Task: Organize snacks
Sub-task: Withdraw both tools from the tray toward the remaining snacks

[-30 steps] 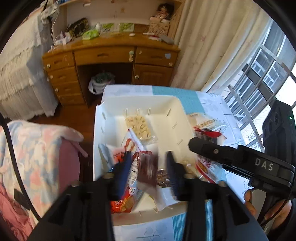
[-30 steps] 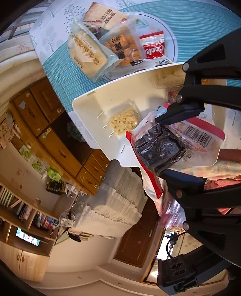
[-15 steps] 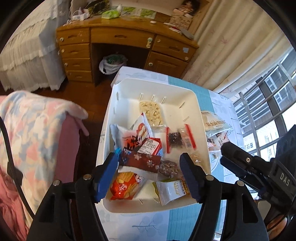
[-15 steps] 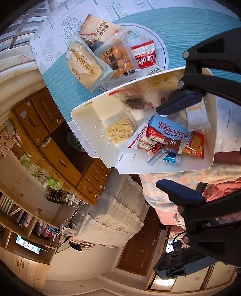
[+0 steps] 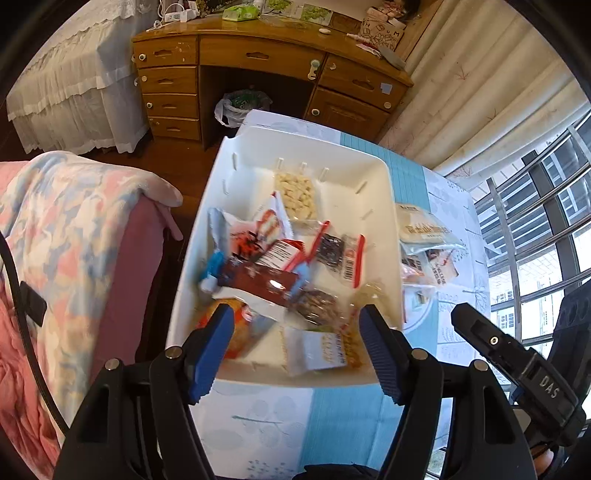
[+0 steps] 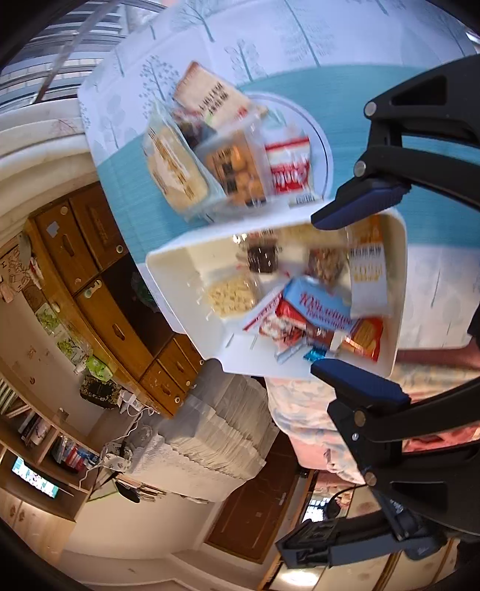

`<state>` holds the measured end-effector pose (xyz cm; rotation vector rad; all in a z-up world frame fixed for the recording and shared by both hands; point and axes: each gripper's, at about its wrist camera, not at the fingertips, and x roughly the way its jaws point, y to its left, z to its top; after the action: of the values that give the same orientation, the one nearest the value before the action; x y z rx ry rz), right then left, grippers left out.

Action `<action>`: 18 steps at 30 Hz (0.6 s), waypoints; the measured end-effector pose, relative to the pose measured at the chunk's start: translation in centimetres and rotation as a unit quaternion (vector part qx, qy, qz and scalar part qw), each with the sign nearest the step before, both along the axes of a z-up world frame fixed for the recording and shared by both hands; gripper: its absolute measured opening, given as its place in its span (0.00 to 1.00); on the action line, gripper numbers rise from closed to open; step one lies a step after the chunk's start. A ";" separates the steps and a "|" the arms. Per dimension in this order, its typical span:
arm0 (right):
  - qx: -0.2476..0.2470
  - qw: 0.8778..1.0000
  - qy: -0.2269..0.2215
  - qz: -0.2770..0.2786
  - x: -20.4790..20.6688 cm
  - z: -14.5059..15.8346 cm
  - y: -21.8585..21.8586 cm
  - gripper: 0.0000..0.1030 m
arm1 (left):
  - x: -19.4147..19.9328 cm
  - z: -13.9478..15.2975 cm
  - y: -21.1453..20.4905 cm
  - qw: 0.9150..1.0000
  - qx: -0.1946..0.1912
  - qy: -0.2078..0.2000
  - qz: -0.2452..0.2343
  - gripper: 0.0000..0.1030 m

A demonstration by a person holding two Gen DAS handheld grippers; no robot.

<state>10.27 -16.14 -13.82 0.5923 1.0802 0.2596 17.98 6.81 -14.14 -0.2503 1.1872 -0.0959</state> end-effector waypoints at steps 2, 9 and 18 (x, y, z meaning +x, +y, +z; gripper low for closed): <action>-0.010 1.000 0.003 0.008 -0.1 0.0 -1.2 0.71 | -0.3 0.5 -1.4 1.000 0.001 -0.001 0.008 0.69; -0.034 0.999 -0.003 0.040 -0.4 0.2 -6.0 0.71 | -0.3 2.1 -6.4 1.000 -0.001 0.000 0.026 0.72; -0.098 0.991 -0.019 0.086 0.6 -0.6 -11.2 0.71 | 2.1 2.2 -12.9 0.999 -0.011 0.033 0.030 0.72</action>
<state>10.90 -27.38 -14.45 0.3179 1.1068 0.3087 20.06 -6.12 -11.94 -0.3103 1.2439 -0.0486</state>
